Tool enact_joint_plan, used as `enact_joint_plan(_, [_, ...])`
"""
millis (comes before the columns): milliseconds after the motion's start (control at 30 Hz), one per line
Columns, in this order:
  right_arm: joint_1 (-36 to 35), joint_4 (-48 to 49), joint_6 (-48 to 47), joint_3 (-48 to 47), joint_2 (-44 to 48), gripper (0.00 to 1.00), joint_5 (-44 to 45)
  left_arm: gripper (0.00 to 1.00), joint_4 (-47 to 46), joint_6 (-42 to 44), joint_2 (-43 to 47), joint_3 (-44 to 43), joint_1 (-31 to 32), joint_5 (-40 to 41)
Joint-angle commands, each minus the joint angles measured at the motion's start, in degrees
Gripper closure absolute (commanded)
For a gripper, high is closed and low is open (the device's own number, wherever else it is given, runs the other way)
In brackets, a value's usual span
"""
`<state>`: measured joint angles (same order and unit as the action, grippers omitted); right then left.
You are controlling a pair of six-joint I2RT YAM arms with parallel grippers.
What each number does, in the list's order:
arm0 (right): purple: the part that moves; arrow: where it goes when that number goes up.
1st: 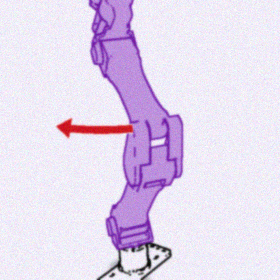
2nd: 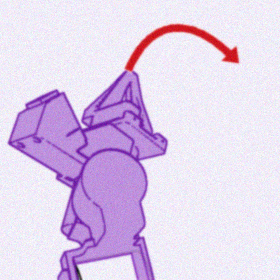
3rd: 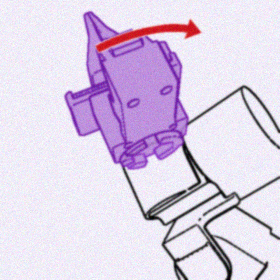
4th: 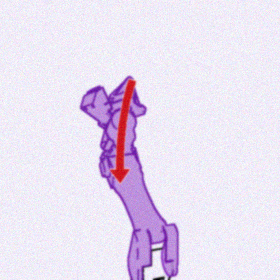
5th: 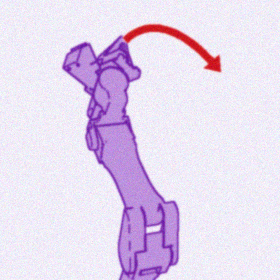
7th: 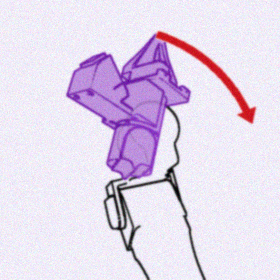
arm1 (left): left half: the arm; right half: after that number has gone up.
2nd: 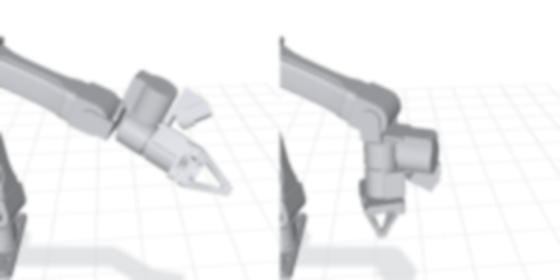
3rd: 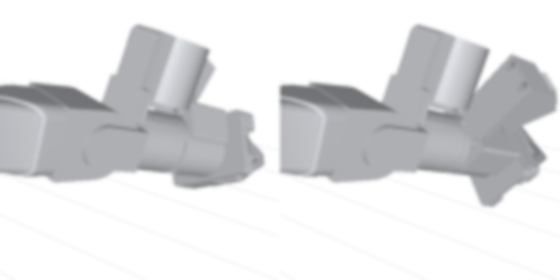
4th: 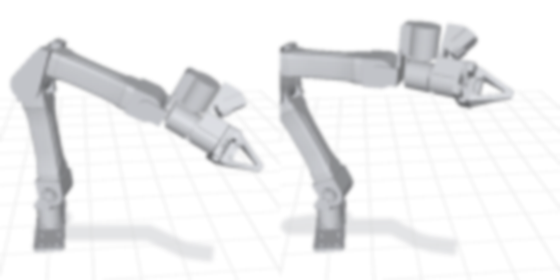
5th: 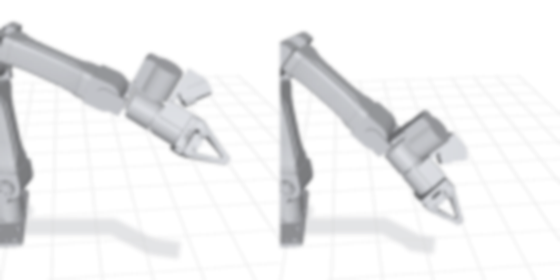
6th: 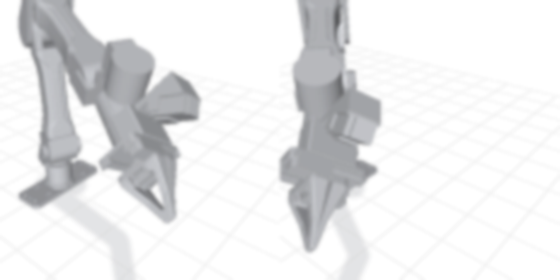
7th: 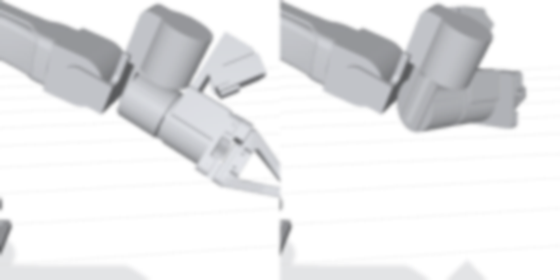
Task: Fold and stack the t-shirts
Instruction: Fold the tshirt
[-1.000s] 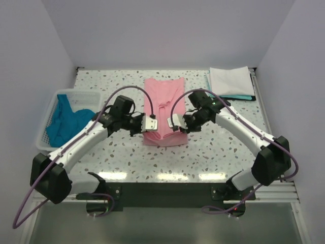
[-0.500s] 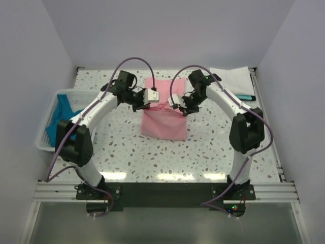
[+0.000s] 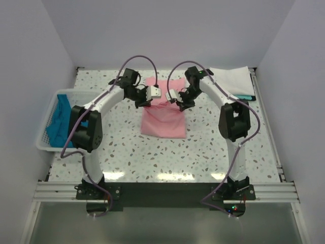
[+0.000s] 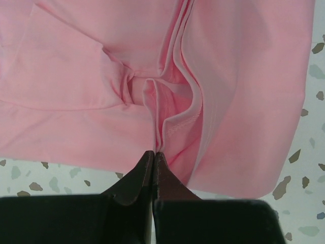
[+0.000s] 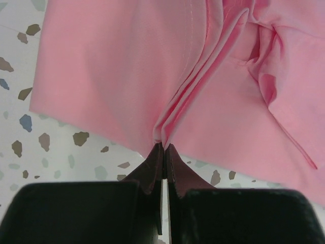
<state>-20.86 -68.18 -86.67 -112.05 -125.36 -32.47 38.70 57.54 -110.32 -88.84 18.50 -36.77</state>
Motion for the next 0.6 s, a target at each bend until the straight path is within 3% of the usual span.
enact_joint_plan(0, [0.3, -0.55, -2.01, -4.31, -1.55, 1.0, -1.37, 1.0, -2.04, 1.0, -1.91, -2.92, -1.1, -0.14])
enact_joint_plan(567, [1.96, 4.02, -2.36, -5.46, -8.06, 1.0, 0.56, 0.98, -7.93, -2.78, -9.99, -7.22, -2.33, 1.53])
